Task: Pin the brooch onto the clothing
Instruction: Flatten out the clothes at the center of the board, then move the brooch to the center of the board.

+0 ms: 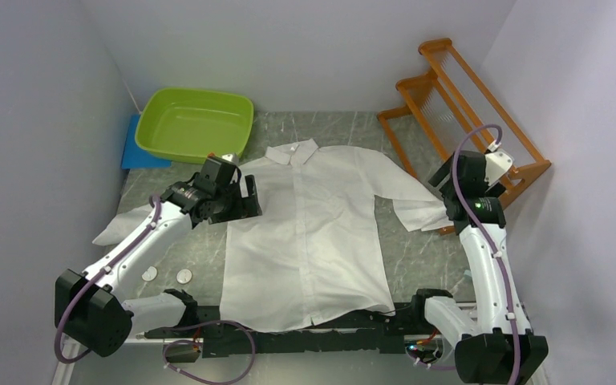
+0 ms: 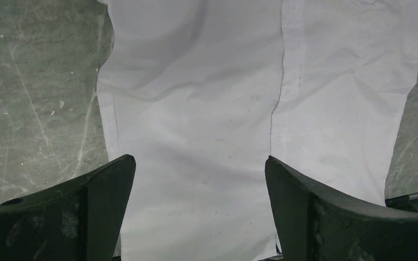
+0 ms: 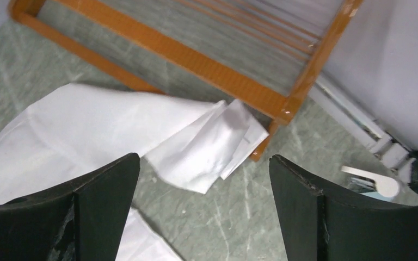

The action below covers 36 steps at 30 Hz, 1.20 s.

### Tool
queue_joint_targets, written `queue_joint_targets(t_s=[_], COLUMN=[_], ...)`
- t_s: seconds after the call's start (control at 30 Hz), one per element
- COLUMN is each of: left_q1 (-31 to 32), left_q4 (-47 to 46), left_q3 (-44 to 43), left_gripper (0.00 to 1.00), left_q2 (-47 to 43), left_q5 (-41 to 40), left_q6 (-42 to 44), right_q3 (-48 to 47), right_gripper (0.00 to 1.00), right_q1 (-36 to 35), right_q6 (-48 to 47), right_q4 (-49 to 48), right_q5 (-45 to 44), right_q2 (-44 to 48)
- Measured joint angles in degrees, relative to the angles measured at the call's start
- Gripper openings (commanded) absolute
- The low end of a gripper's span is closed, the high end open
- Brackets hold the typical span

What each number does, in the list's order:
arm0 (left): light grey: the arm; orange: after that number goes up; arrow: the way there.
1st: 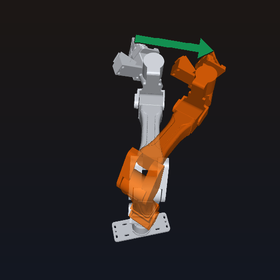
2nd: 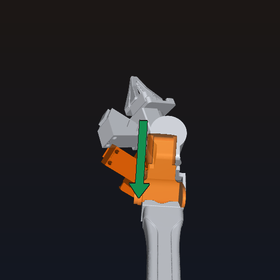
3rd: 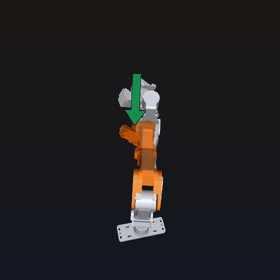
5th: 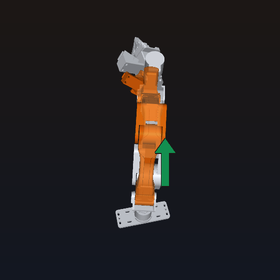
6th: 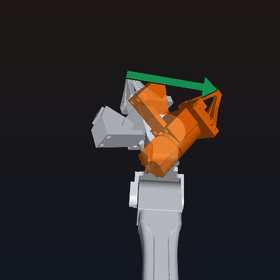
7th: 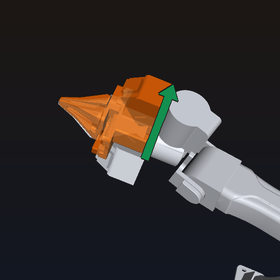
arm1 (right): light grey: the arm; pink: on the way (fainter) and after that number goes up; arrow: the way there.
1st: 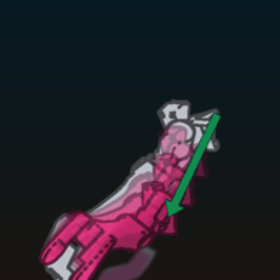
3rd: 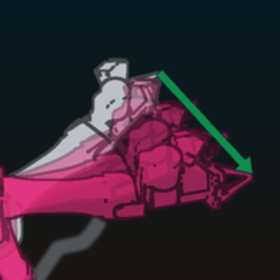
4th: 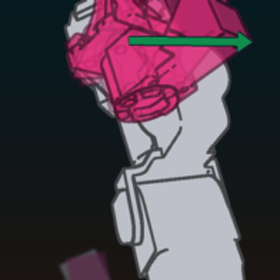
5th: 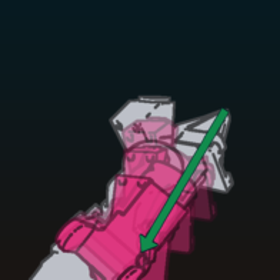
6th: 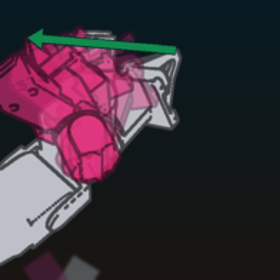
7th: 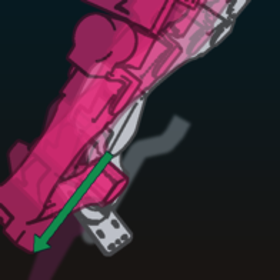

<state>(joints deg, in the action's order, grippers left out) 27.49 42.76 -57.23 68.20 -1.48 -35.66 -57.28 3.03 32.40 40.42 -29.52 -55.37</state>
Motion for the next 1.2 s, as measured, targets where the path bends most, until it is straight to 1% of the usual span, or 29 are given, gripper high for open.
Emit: queue_joint_targets(t_s=[0.1, 0.23, 0.43, 0.6, 0.73, 0.83, 0.97, 1.1, 1.2], left_q1=[0.0, 0.0, 0.15, 0.52, 0.42, -0.79, -6.6, -16.31, -23.54], left_q4=[0.2, 0.15, -1.11, -2.69, -1.73, 0.17, 3.74, 7.54, 12.48], left_q3=[0.0, 0.0, 1.44, 4.28, 4.61, 4.61, 4.61, 4.61, 4.55], left_gripper=[0.94, 0.94, 0.94, 0.95, 0.95, 0.95, 0.95, 0.95, 0.95], left_q2=[-0.24, -0.35, -0.09, 0.59, 1.09, 1.09, 1.09, 0.85, 0.83], left_q5=[-0.13, 0.09, 2.25, 4.2, 2.47, -0.15, -3.15, -6.29, -12.24], left_q6=[0.02, 0.04, -0.15, -2.27, -4.74, -6.14, -7.39, -8.9, -11.58], right_q3=[0.0, 1.31, 9.46, 17.53, 21.33, 23.12, 24.9, 25.22, 25.29], right_gripper=[0.93, 0.94, 0.96, 0.96, 0.96, 0.97, 0.98, 0.98, 0.98], right_q1=[0.0, 0.07, 0.07, 0.04, -0.87, -3.02, -8.31, -14.78, -18.8], right_q6=[-1.4, -3.69, -4.37, -3.45, -2.03, -0.68, 1.31, 3.43, 5.11], right_q4=[-0.63, -3.5, -7.69, -10.38, -13.14, -15.56, -18.58, -21.49, -24.0], right_q5=[4.22, 14.97, 30.86, 41.81, 47.91, 50.6, 51.98, 52.0, 52.02], right_q2=[1.03, 2.86, 4.85, 5.55, 5.2, 4.2, 2.8, 0.7, -1.49])
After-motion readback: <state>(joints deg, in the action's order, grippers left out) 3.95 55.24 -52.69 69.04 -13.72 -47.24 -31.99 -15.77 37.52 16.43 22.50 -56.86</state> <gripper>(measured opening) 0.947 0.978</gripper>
